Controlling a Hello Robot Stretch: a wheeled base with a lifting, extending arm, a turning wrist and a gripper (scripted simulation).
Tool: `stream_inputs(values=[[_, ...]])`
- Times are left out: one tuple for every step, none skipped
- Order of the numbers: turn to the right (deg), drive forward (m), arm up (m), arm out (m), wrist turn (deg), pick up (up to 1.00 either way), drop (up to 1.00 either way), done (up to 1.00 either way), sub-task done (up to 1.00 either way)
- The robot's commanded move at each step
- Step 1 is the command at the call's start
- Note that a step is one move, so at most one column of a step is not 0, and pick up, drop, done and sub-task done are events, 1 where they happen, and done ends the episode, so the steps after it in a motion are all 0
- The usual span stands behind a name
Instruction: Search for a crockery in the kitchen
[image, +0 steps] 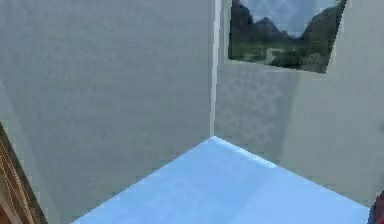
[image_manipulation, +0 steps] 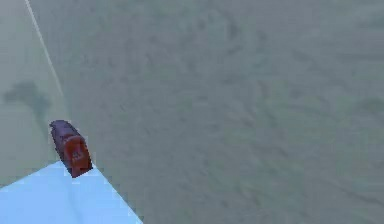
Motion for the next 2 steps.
stream_inputs(values=[[-45.0, 0.00, 0.00, 0.00, 0.0, 0.00, 0.00, 0.00, 0.00], [-45.0, 0.00, 0.00, 0.00, 0.0, 0.00, 0.00, 0.00, 0.00]])
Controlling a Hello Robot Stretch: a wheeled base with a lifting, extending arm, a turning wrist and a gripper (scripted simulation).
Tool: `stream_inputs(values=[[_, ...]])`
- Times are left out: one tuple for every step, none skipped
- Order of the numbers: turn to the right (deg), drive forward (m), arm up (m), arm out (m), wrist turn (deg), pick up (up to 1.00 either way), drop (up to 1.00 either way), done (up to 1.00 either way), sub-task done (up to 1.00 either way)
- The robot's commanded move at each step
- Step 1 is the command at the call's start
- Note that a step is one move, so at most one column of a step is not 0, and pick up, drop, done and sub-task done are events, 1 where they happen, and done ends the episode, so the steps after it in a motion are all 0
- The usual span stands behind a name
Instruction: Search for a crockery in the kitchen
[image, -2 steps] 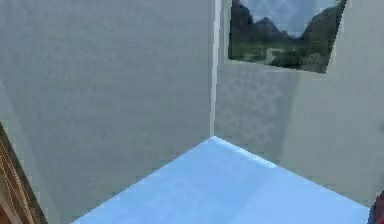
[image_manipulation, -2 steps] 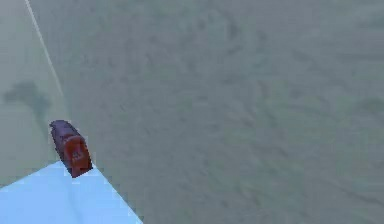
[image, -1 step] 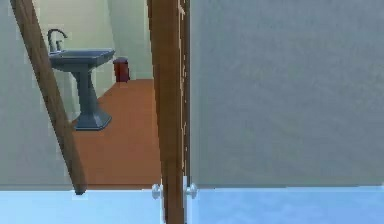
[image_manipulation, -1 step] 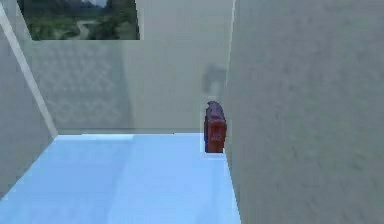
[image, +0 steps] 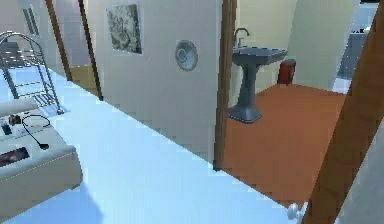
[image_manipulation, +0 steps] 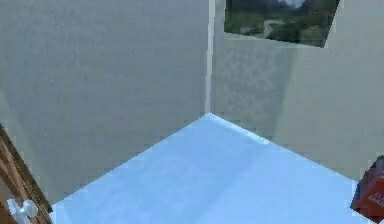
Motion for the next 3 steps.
stream_inputs(values=[[-24.0, 0.00, 0.00, 0.00, 0.0, 0.00, 0.00, 0.00, 0.00], [0.0, 1.00, 0.00, 0.00, 0.0, 0.00, 0.00, 0.00, 0.00], [0.0, 0.70, 0.00, 0.00, 0.0, 0.00, 0.00, 0.00, 0.00]])
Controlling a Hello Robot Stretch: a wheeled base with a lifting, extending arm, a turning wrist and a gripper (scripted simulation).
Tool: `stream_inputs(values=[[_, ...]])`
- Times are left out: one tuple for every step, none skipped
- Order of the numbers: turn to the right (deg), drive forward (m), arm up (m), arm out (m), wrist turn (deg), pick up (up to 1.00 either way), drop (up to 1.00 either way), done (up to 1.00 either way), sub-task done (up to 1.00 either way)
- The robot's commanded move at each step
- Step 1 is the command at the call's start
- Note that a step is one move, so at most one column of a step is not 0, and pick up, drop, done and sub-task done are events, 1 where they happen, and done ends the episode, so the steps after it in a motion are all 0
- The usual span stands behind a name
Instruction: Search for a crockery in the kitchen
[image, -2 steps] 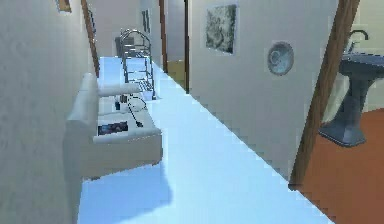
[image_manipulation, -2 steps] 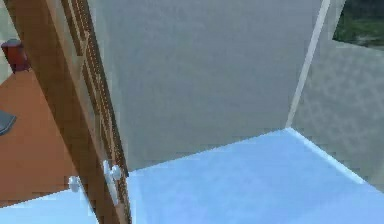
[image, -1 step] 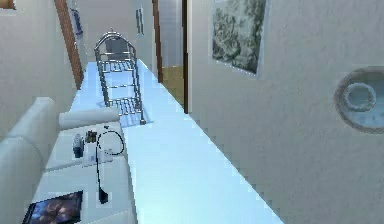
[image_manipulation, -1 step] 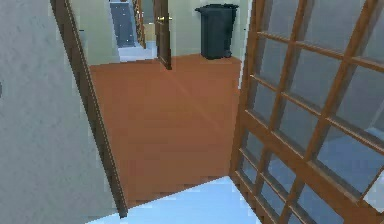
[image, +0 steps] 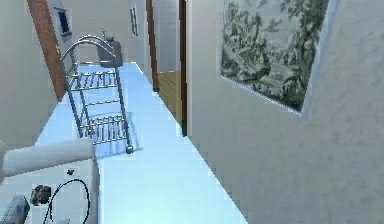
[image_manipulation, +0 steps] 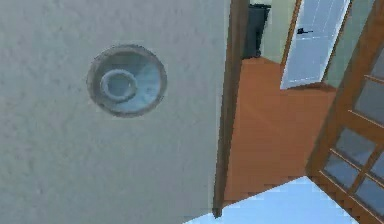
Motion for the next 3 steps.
stream_inputs(values=[[-6.0, 0.00, 0.00, 0.00, 0.0, 0.00, 0.00, 0.00, 0.00], [0.0, 1.00, 0.00, 0.00, 0.0, 0.00, 0.00, 0.00, 0.00], [-3.0, 0.00, 0.00, 0.00, 0.0, 0.00, 0.00, 0.00, 0.00]])
